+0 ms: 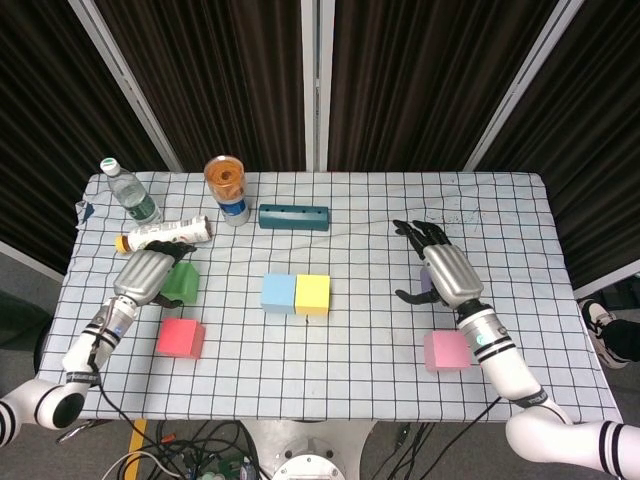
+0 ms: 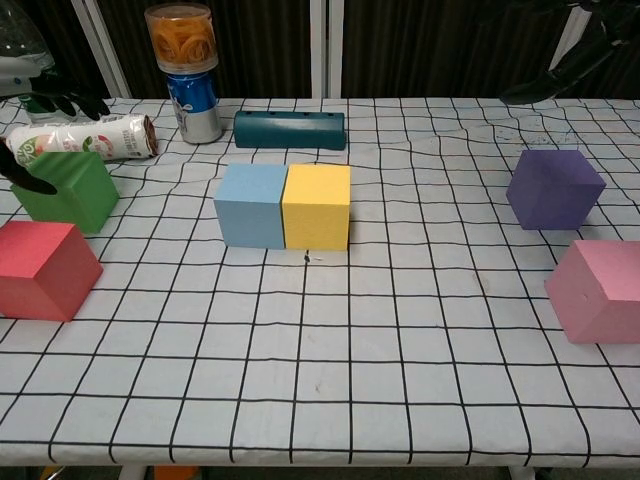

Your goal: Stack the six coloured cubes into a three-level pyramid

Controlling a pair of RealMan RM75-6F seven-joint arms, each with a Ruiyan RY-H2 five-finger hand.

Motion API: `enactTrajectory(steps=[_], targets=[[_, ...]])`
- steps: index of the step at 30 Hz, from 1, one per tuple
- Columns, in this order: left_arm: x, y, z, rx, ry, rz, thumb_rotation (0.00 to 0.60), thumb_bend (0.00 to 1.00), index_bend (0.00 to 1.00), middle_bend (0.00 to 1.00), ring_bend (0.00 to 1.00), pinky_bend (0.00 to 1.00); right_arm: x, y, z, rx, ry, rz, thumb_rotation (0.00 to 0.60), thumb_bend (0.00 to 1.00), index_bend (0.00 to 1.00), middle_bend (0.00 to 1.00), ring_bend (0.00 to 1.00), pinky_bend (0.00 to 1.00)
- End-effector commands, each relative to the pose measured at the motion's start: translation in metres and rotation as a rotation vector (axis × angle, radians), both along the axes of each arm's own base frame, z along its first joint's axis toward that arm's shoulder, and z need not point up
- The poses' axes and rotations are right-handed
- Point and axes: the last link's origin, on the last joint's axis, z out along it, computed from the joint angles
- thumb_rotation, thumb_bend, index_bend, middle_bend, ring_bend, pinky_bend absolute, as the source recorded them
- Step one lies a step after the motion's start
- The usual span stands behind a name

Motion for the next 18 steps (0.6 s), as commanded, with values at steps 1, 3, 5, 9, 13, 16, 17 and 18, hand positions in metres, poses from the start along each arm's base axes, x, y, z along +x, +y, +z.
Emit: enactTrajectory(steps=[1, 3, 5, 9, 13, 16, 17, 18], targets=[[-0.005, 0.004, -0.006, 0.003, 0.045, 0.026, 0.600, 0.07, 0.18, 0.17, 0.16, 0.17, -0.011, 0.002, 0.001, 0.011, -0.004, -0.016, 0.600, 0.10, 0.00, 0.16, 0.00, 0.00], [-0.011, 0.004, -0.007, 0.014, 0.064, 0.044, 0.600, 0.07, 0.18, 0.17, 0.16, 0.17, -0.015, 0.002, -0.001, 0.026, -0.003, -0.020, 0.600, 0.10, 0.00, 0.16, 0.00, 0.00], [-0.019, 0.005, -0.007, 0.028, 0.094, 0.057, 0.600, 0.07, 0.18, 0.17, 0.16, 0.17, -0.018, 0.001, -0.004, 0.035, -0.006, -0.023, 0.600, 0.10, 0.00, 0.16, 0.00, 0.00], [-0.032, 0.006, -0.008, 0.022, 0.116, 0.102, 0.600, 0.07, 0.18, 0.18, 0.16, 0.17, -0.022, 0.000, -0.006, 0.040, -0.011, -0.026, 0.600, 0.10, 0.00, 0.16, 0.00, 0.00], [-0.038, 0.011, -0.009, 0.022, 0.110, 0.132, 0.600, 0.09, 0.22, 0.26, 0.23, 0.17, -0.025, 0.002, -0.007, 0.046, -0.017, -0.032, 0.600, 0.10, 0.00, 0.16, 0.00, 0.00], [-0.038, 0.016, -0.012, 0.016, 0.096, 0.144, 0.600, 0.09, 0.27, 0.37, 0.31, 0.17, -0.028, 0.002, -0.007, 0.047, -0.018, -0.034, 0.600, 0.10, 0.00, 0.16, 0.00, 0.00], [-0.037, 0.017, -0.013, 0.013, 0.090, 0.145, 0.600, 0.09, 0.28, 0.38, 0.32, 0.17, -0.028, 0.002, -0.007, 0.046, -0.019, -0.036, 0.600, 0.10, 0.00, 0.16, 0.00, 0.00], [-0.036, 0.018, -0.014, 0.009, 0.085, 0.144, 0.600, 0.09, 0.30, 0.39, 0.33, 0.17, -0.029, 0.002, -0.006, 0.042, -0.021, -0.038, 0.600, 0.10, 0.00, 0.16, 0.00, 0.00]])
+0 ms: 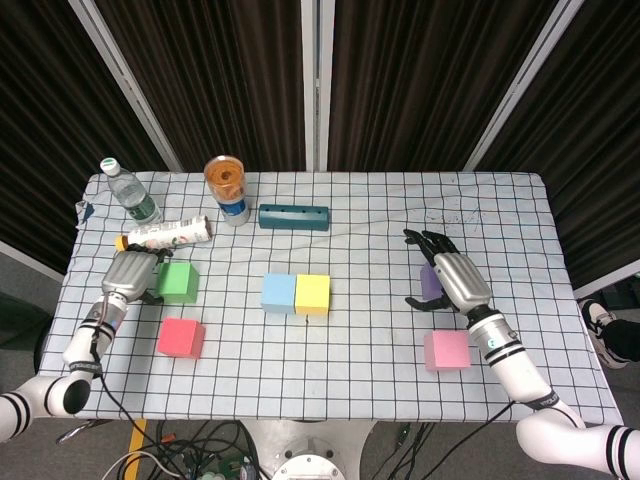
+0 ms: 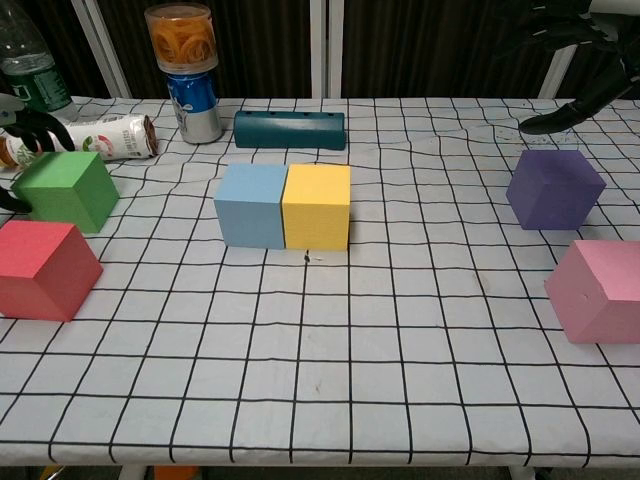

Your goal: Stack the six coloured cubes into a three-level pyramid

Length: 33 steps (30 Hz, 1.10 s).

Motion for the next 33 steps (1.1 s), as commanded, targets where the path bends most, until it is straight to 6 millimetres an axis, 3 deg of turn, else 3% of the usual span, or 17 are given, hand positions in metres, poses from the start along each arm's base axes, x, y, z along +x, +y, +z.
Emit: enactTrajectory(steps=[1, 17, 25, 33], targets=[[0.004, 0.004, -0.003, -0.008, -0.019, 0.000, 0.600, 0.09, 0.31, 0.40, 0.33, 0.17, -0.002, 0.000, 0.002, -0.006, -0.002, -0.003, 0.600, 0.10, 0.00, 0.16, 0.00, 0.00], [0.075, 0.008, -0.023, -0.047, -0.170, -0.061, 0.600, 0.09, 0.32, 0.43, 0.34, 0.18, -0.011, 0.003, 0.012, -0.031, -0.020, -0.012, 0.600, 0.10, 0.00, 0.16, 0.00, 0.00], [0.061, 0.004, -0.025, -0.055, -0.102, -0.017, 0.600, 0.09, 0.32, 0.42, 0.34, 0.18, -0.013, 0.003, 0.014, -0.027, -0.023, -0.010, 0.600, 0.10, 0.00, 0.16, 0.00, 0.00], [0.055, -0.004, -0.022, -0.063, -0.075, -0.020, 0.600, 0.09, 0.28, 0.34, 0.34, 0.18, -0.013, 0.004, 0.012, -0.024, -0.026, -0.012, 0.600, 0.10, 0.00, 0.16, 0.00, 0.00]])
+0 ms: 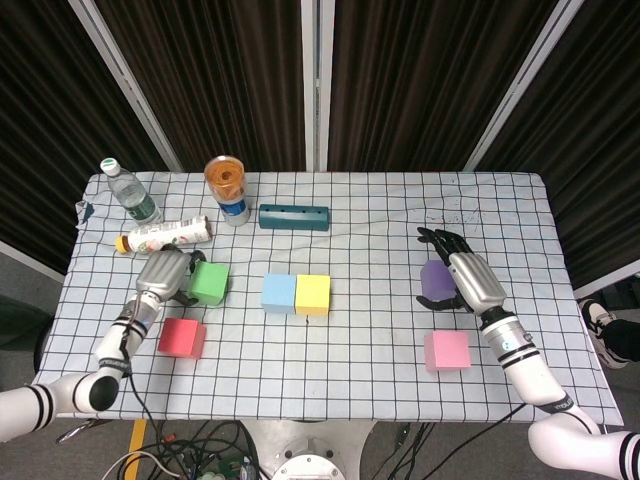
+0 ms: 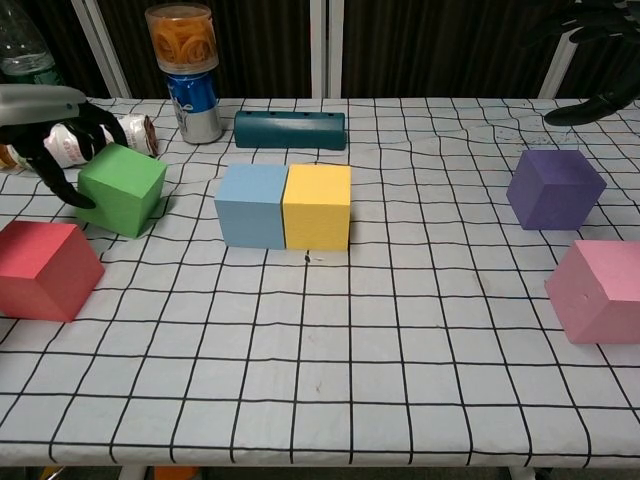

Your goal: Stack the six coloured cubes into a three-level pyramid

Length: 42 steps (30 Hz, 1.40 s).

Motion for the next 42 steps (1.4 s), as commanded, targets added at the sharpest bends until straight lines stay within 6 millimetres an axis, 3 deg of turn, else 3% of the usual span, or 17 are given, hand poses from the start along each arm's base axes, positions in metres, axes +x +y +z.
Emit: enactTrajectory(steps=[1, 7, 15, 19, 22, 27, 34, 42], targets=[[-0.003, -0.002, 0.002, -0.004, 0.020, 0.006, 0.600, 0.09, 0.27, 0.33, 0.33, 0.18, 0.000, 0.000, 0.000, 0.000, 0.002, 0.001, 0.600, 0.10, 0.00, 0.16, 0.00, 0.00], [-0.007, -0.003, 0.009, -0.016, 0.073, 0.022, 0.600, 0.09, 0.13, 0.15, 0.14, 0.17, 0.001, 0.001, -0.001, 0.004, 0.001, 0.001, 0.600, 0.10, 0.00, 0.16, 0.00, 0.00], [0.000, 0.004, 0.011, -0.004, 0.119, -0.045, 0.600, 0.09, 0.13, 0.14, 0.12, 0.17, -0.001, 0.002, 0.002, -0.001, -0.004, -0.004, 0.600, 0.10, 0.00, 0.16, 0.00, 0.00], [0.002, 0.010, 0.007, -0.013, 0.143, -0.069, 0.600, 0.09, 0.20, 0.19, 0.13, 0.17, -0.002, 0.002, 0.002, -0.002, -0.006, -0.009, 0.600, 0.10, 0.00, 0.16, 0.00, 0.00], [0.005, 0.012, 0.003, -0.008, 0.137, -0.080, 0.600, 0.09, 0.30, 0.34, 0.21, 0.17, -0.003, 0.002, 0.002, -0.003, -0.010, -0.014, 0.600, 0.10, 0.00, 0.16, 0.00, 0.00], [0.010, 0.015, 0.000, 0.001, 0.089, -0.062, 0.600, 0.09, 0.39, 0.46, 0.32, 0.17, -0.004, 0.002, 0.002, -0.005, -0.013, -0.014, 0.600, 0.10, 0.00, 0.16, 0.00, 0.00], [0.027, 0.012, 0.007, 0.016, 0.004, -0.055, 0.600, 0.09, 0.39, 0.46, 0.33, 0.17, -0.005, 0.003, 0.005, -0.013, -0.015, -0.010, 0.600, 0.10, 0.00, 0.16, 0.00, 0.00], [0.049, 0.002, -0.005, -0.013, -0.032, -0.053, 0.600, 0.09, 0.39, 0.46, 0.33, 0.18, -0.008, 0.003, 0.006, -0.011, -0.016, -0.012, 0.600, 0.10, 0.00, 0.16, 0.00, 0.00]])
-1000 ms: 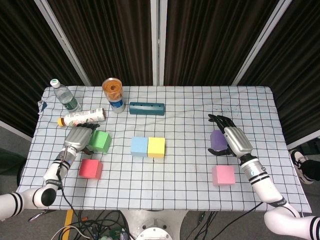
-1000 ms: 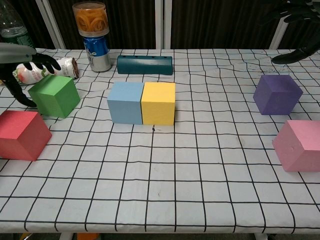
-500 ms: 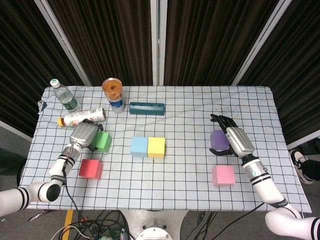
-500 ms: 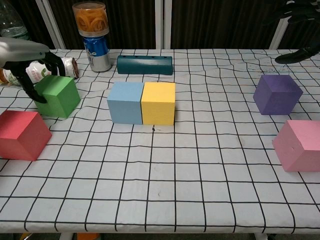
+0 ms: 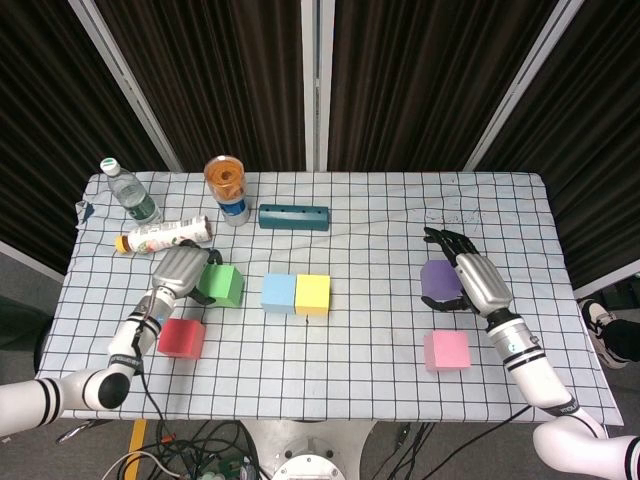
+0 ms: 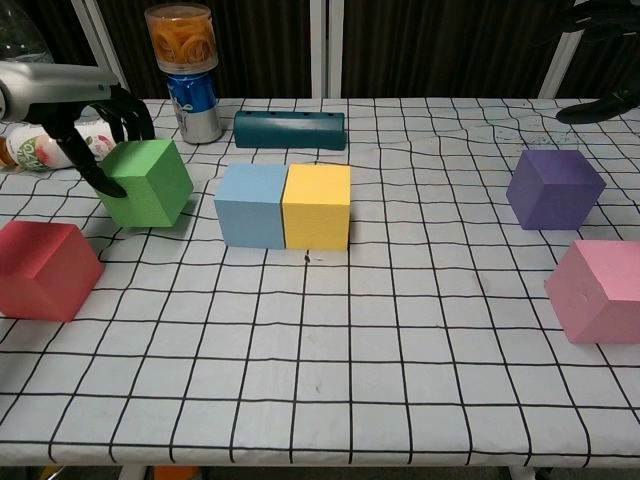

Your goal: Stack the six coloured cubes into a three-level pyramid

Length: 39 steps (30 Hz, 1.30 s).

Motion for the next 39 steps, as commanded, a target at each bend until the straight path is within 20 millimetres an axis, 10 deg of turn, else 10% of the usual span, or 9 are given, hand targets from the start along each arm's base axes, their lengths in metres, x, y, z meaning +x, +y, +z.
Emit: enactTrajectory(steps=[1, 39], targets=[[0.010, -0.002, -0.006, 0.002, -0.009, 0.001, 0.600, 0.09, 0.39, 0.46, 0.33, 0.18, -0.001, 0.000, 0.000, 0.000, 0.001, 0.000, 0.600, 0.10, 0.00, 0.16, 0.00, 0.00], [0.041, -0.007, -0.041, 0.035, 0.048, -0.001, 0.600, 0.09, 0.38, 0.46, 0.33, 0.18, -0.007, 0.003, 0.004, 0.001, -0.002, -0.010, 0.600, 0.10, 0.00, 0.16, 0.00, 0.00]])
